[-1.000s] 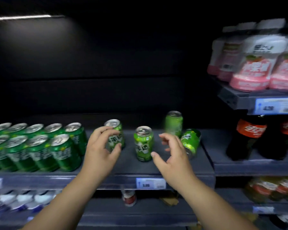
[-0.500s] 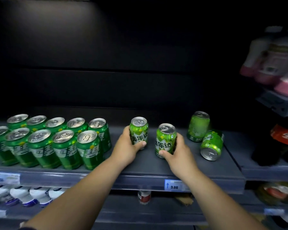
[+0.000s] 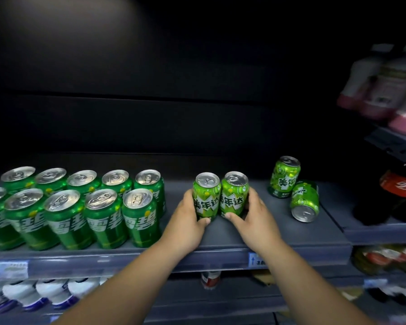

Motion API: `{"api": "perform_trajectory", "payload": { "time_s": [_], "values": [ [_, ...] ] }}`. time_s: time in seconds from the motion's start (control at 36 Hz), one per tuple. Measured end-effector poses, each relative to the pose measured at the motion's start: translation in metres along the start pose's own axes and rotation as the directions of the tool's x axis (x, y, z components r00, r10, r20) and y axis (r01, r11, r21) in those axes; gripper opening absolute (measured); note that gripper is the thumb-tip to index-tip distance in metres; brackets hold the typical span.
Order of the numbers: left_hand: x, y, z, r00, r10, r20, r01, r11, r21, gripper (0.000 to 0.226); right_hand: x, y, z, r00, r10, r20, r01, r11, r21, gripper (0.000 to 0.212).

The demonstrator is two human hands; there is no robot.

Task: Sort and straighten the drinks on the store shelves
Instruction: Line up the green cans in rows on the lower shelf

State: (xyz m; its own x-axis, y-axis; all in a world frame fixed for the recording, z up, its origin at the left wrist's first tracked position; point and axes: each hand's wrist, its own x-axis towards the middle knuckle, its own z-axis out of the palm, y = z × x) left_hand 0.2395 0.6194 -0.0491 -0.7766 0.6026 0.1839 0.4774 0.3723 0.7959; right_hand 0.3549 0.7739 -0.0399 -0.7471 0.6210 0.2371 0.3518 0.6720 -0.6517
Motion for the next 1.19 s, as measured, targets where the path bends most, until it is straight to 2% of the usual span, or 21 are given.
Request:
{"api": "perform_trajectory", "payload": {
  "time_s": [0.19,0.64,0.78,0.86,0.92,1.0,1.06,1.11,1.19],
  "values": [
    [0.004,-0.003,-0.001,0.997,-0.015,-0.074,0.016,1.000,0.019,0.067,0.001,0.000,0.004,1.000,0.017,-0.003,-0.017,1.000,-0.021,0.078],
    [0.004,0.000,0.000,0.996,-0.016,-0.093,0.024,0.997,0.077,0.063,-0.001,0.002,0.001,1.000,0.021,-0.006,-0.021,0.999,-0.049,0.071],
    [-0.003,0.004,-0.002,0.985,-0.061,-0.161,0.062,0.998,-0.004,0.081,-0.004,0.003,-0.004,1.000,0.009,0.002,-0.010,0.997,0.074,0.072],
    [-0.013,0.017,-0.005,0.954,0.080,-0.289,-0.067,0.996,0.055,0.079,-0.006,0.010,-0.017,0.998,0.023,-0.056,-0.013,0.984,0.180,0.070],
    [-0.020,0.034,-0.003,0.907,0.244,-0.342,-0.207,0.968,0.143,0.073,-0.009,0.017,-0.035,0.986,-0.002,-0.170,0.037,0.979,0.202,0.055],
    [-0.024,0.064,0.010,0.860,0.386,-0.334,-0.338,0.921,0.195,0.065,-0.012,0.039,-0.067,0.919,-0.025,-0.393,0.098,0.981,0.167,0.034],
    [-0.024,0.085,0.024,0.832,0.445,-0.331,-0.394,0.894,0.211,0.064,-0.009,0.060,-0.087,0.887,0.007,-0.463,0.055,0.991,0.119,0.032],
    [-0.023,0.104,0.042,0.806,0.505,-0.309,-0.446,0.861,0.246,0.062,-0.002,0.083,-0.103,0.895,0.086,-0.439,-0.055,0.995,0.084,0.040],
    [-0.015,0.127,0.073,0.865,0.450,-0.222,-0.421,0.891,0.169,0.061,0.007,0.110,-0.116,0.931,0.232,-0.283,-0.227,0.973,0.050,0.063]
  ]
}}
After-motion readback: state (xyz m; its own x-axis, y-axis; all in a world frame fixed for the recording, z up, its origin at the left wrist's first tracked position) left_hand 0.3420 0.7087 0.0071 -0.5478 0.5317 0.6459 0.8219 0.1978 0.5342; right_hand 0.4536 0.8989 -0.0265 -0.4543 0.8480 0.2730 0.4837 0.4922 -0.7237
